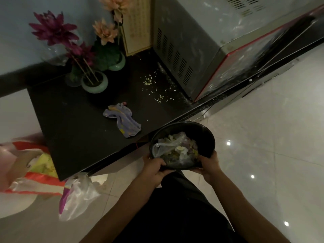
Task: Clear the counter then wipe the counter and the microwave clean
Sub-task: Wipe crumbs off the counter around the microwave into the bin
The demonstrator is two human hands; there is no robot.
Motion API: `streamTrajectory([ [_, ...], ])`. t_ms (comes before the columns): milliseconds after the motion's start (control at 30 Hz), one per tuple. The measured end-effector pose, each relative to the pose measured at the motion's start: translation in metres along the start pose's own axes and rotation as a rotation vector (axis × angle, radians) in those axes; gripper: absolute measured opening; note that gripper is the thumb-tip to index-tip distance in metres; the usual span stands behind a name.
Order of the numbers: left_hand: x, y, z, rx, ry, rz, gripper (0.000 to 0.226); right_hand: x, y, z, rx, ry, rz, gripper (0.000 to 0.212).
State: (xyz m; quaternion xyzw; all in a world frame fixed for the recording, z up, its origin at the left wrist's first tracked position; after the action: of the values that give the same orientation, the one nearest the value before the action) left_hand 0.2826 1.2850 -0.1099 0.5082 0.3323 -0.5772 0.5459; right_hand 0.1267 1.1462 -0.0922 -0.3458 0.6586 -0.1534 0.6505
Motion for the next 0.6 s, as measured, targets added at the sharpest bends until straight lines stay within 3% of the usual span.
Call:
streamTrajectory([
  [100,-0.005,0.009,0.017,0.128,-0.102,0.002,0.067,0.01,-0.01,-0.01,0.065,0.041,-0.012,0.05],
  [200,-0.015,0.023,0.025,0.414,-0.151,0.097,0.047,0.024,-0.021,-0.019,0.092,0.057,0.002,0.054],
  [367,-0.026,0.079,0.018,0.643,-0.062,0.566,0.03,0.047,-0.038,-0.025,-0.017,0.029,-0.034,0.051],
  [433,-0.037,0.108,0.015,0.749,-0.054,0.787,0.036,0.057,-0.043,-0.024,-0.076,0.016,-0.035,0.054],
  [600,-0.069,0.17,0.015,1.448,-0.003,1.297,0.059,0.08,-0.053,-0.025,-0.18,0.005,-0.045,0.059],
])
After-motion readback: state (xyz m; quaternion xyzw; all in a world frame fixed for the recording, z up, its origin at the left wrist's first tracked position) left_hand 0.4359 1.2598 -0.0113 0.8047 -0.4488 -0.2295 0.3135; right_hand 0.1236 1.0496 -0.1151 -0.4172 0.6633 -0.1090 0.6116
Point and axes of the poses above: each hand's wrist, its own x-axis towards the middle knuckle, its own z-axis out of the palm, y = z × x, the point moved 6 cm from there along x, towards the middle knuckle, and after that the axes turned 3 degrees about -z, right-handed, at the moved point
